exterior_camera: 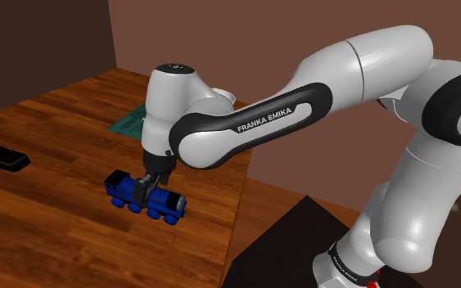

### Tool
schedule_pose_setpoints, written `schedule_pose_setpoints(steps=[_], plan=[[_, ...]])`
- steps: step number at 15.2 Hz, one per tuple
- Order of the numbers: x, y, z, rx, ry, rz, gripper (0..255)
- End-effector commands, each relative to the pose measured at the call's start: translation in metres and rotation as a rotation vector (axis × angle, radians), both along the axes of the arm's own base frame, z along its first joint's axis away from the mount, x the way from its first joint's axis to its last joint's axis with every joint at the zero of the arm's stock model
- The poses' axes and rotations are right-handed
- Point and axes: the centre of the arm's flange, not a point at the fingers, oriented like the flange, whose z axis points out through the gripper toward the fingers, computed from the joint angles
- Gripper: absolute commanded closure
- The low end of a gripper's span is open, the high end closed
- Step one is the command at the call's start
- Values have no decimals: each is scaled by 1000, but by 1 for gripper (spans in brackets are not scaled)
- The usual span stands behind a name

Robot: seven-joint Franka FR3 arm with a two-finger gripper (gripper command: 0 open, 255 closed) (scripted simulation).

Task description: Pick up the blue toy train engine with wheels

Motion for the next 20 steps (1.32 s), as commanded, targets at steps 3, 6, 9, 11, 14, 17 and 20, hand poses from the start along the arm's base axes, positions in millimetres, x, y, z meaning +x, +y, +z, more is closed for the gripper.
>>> schedule_pose_setpoints(steps=[3,6,9,11,14,17,20], plan=[[0,0,-7,0,0,0,255],[0,0,-7,0,0,0,255],[0,0,-7,0,0,0,255],[0,0,-7,0,0,0,255],[0,0,3,0,0,0,255],[0,0,19,0,0,0,255],[0,0,35,0,0,0,255]])
